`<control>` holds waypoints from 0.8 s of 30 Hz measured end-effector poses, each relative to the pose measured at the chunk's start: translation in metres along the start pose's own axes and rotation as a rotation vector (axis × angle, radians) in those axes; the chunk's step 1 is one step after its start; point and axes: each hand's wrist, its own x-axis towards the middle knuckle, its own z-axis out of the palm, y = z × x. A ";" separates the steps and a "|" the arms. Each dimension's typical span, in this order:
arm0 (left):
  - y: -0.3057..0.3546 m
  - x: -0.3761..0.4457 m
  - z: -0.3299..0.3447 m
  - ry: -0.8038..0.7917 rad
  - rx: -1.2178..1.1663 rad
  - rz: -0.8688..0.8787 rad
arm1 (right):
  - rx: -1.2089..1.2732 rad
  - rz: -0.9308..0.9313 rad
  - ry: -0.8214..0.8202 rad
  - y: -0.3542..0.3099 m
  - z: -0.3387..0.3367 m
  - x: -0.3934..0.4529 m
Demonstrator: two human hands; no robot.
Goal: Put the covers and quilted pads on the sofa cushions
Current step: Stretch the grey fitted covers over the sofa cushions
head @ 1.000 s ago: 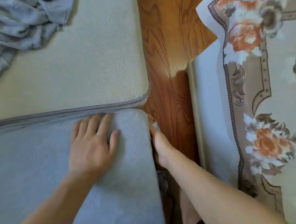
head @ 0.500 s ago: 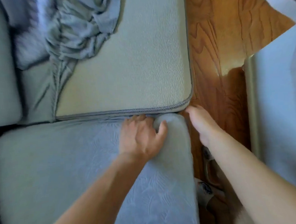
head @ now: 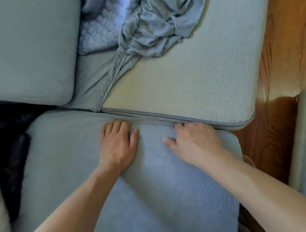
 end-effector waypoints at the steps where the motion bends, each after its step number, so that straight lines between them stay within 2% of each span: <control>1: 0.000 -0.001 0.000 0.038 -0.033 0.006 | -0.043 -0.019 0.015 -0.002 -0.007 0.003; 4: -0.018 0.005 -0.007 0.108 -0.143 0.129 | -0.206 -0.051 -0.019 -0.014 -0.016 0.009; 7: -0.052 0.017 -0.019 0.085 -0.252 0.277 | -0.149 -0.094 0.153 -0.018 -0.005 0.012; 8: -0.069 0.023 -0.021 0.052 -0.297 0.246 | -0.034 -0.113 0.240 -0.009 0.003 0.010; 9: -0.087 0.028 -0.024 0.025 -0.311 0.174 | 0.183 -0.146 0.240 0.002 0.009 0.005; 10: -0.108 0.033 -0.024 0.004 -0.267 0.088 | 0.431 -0.160 0.222 0.011 0.012 -0.001; 11: -0.129 0.039 -0.022 -0.022 -0.173 0.016 | 0.629 -0.130 0.127 0.016 0.010 -0.010; 12: -0.148 0.044 -0.020 -0.066 -0.064 -0.043 | 0.751 -0.079 0.072 0.019 0.006 -0.018; 13: -0.163 0.051 -0.019 -0.110 0.041 -0.092 | 0.742 -0.030 0.047 0.019 0.002 -0.022; 15: -0.183 0.072 -0.018 -0.182 0.126 -0.189 | 0.556 0.063 -0.011 0.007 -0.008 -0.015; 19: -0.205 0.107 -0.016 -0.345 0.267 -0.246 | 0.065 0.031 -0.175 -0.054 -0.027 0.029; 22: -0.225 0.114 -0.015 -0.305 0.302 -0.250 | -0.041 0.032 -0.219 -0.070 -0.022 0.048; 24: -0.235 0.114 -0.011 -0.245 0.283 -0.263 | -0.080 0.027 -0.163 -0.071 -0.012 0.043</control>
